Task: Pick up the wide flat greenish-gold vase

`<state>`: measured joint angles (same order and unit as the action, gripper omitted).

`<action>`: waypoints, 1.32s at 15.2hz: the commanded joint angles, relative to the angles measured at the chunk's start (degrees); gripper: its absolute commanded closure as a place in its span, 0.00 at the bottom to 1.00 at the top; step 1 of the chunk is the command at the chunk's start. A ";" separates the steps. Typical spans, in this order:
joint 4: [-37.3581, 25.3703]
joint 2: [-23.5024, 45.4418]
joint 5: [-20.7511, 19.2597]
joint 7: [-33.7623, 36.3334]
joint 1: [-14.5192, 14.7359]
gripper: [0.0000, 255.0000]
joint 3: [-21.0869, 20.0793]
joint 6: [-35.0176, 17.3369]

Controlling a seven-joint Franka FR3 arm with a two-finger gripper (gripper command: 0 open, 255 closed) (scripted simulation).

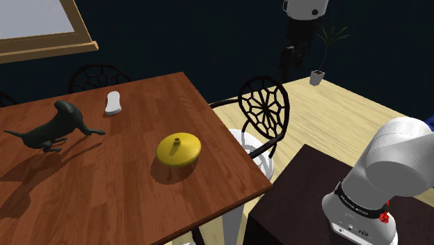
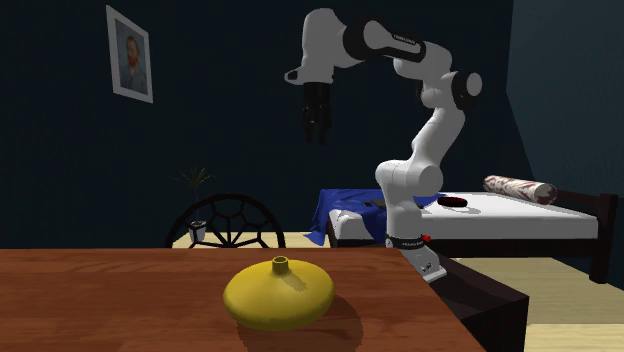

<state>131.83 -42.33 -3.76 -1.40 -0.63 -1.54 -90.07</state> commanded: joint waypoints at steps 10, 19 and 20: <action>3.75 5.82 7.47 9.39 3.44 0.00 -7.08 -13.50; 1.73 16.64 11.74 18.18 5.87 0.00 -14.66 -27.39; 1.14 18.10 11.89 19.19 6.04 0.00 -15.51 -28.86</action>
<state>133.44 -25.57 7.87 16.73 5.20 -16.17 -117.31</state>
